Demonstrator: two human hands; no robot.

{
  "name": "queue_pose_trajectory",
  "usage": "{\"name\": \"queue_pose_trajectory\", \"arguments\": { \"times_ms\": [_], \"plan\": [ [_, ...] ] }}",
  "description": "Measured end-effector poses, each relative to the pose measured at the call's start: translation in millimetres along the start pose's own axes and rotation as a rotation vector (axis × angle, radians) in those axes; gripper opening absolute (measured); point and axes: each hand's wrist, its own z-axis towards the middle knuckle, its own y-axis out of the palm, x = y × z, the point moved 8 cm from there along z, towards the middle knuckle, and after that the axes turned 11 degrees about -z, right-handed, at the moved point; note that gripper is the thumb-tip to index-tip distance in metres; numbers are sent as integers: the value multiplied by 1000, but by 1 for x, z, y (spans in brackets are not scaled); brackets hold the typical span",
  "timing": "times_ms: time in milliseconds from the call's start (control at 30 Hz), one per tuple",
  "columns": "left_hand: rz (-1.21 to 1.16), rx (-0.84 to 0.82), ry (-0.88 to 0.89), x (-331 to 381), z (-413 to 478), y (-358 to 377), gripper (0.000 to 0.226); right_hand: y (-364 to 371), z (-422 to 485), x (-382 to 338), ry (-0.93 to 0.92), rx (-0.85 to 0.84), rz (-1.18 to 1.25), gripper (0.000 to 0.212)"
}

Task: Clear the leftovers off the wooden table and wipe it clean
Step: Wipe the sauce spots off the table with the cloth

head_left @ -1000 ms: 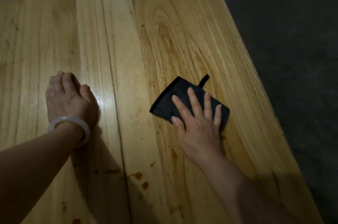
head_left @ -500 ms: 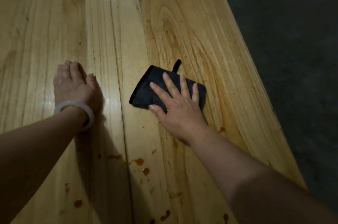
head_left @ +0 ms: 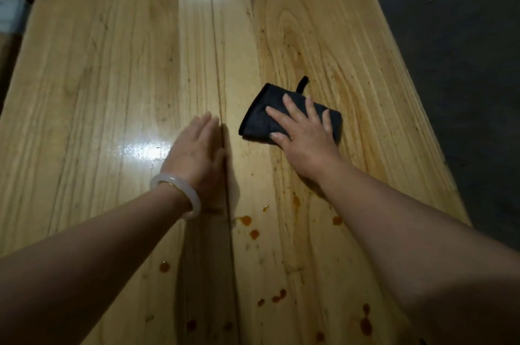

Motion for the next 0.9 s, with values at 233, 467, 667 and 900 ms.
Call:
{"name": "queue_pose_trajectory", "arguments": {
  "times_ms": [233, 467, 667, 900],
  "plan": [
    [14, -83, -42, -4, -12, 8, 55, 7, -61, -11, -80, 100, 177, 41],
    [-10, -178, -70, -11, -9, 13, 67, -11, -101, 1, 64, 148, 577, 29],
    [-38, -150, -73, -14, -7, 14, 69, -16, -93, 15, 278, -50, 1196, 23],
    [-62, -144, -68, -13, -6, 15, 68, -12, -73, 27, 452, -208, 1324, 24]
  ]
}}
